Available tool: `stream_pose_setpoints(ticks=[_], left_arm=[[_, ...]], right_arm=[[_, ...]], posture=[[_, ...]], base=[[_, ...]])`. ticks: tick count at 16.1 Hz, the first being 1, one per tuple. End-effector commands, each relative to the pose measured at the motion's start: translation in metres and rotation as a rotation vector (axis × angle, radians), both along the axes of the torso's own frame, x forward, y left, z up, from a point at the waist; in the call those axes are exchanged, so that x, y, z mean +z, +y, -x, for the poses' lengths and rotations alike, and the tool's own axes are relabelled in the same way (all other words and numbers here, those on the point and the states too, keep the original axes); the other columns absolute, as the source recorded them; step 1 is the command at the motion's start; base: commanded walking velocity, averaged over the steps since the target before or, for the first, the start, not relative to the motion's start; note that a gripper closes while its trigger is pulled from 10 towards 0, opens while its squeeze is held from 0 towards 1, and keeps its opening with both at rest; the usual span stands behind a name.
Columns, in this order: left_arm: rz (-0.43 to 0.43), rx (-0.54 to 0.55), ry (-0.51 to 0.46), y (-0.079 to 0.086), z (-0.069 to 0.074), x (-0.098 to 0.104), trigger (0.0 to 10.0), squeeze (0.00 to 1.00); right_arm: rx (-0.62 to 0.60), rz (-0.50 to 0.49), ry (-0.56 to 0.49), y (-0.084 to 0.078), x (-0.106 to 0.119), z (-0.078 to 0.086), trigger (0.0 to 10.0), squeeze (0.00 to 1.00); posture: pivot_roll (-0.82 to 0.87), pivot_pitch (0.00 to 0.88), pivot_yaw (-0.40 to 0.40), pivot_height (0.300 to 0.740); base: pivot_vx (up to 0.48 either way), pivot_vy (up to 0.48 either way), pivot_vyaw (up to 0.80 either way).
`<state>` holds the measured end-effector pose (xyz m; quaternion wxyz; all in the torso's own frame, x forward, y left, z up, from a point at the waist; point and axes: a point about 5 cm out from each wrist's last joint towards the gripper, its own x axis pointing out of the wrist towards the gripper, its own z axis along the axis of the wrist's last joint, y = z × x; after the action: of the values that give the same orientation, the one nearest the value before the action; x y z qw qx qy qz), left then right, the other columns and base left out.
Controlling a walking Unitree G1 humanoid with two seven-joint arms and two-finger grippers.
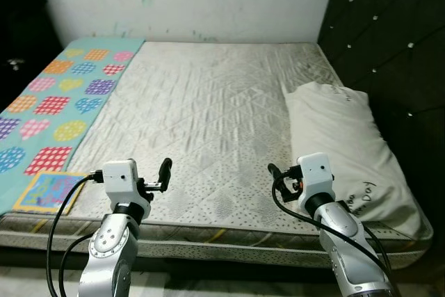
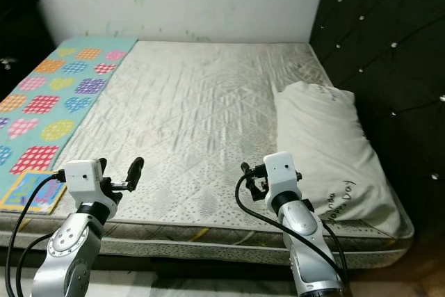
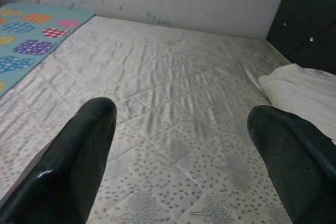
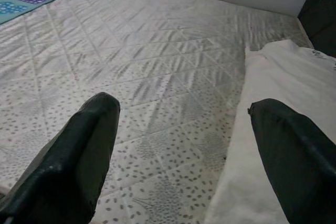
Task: Clean up the room
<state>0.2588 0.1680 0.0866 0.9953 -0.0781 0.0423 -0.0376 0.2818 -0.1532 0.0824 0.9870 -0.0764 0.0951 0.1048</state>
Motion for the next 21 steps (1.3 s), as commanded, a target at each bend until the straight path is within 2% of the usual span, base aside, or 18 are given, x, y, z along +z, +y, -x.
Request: stream_pose_setpoints(ticks=[1, 8, 11, 16, 21], left_arm=[[-0.003, -0.006, -0.02, 0.0004, -0.0003, 0.004, 10.0, 0.0], [-0.013, -0.01, -0.011, 0.0003, -0.0008, 0.0028, 10.0, 0.0], [-0.009, 0.029, 0.016, 0.0021, -0.0013, -0.0003, 10.0, 0.0], [0.004, 0.029, 0.021, 0.0025, -0.0027, -0.0005, 10.0, 0.0], [0.017, 0.023, 0.021, 0.0014, -0.0029, -0.0003, 10.0, 0.0]], right_arm=[[-0.001, 0.001, -0.022, 0.0007, 0.0049, -0.0042, 10.0, 0.0], [-0.009, 0.004, -0.021, -0.0012, 0.0042, -0.0057, 10.0, 0.0], [-0.013, 0.006, -0.022, -0.0021, 0.0043, -0.0067, 10.0, 0.0], [-0.021, 0.012, -0.019, -0.0041, 0.0033, -0.0079, 10.0, 0.0], [-0.023, 0.012, -0.02, -0.004, 0.0026, -0.0074, 10.0, 0.0]], posture=[[-0.18, 0.0, 0.036, 0.74], [-0.18, 0.0, 0.038, 0.74], [-0.18, 0.0, 0.038, 0.74], [-0.18, 0.0, 0.038, 0.74], [-0.18, 0.0, 0.038, 0.74]], base=[[0.341, 0.0, 0.0], [0.345, 0.0, 0.0], [0.0, 0.0, 0.0], [0.0, 0.0, 0.0], [0.0, 0.411, -0.76]])
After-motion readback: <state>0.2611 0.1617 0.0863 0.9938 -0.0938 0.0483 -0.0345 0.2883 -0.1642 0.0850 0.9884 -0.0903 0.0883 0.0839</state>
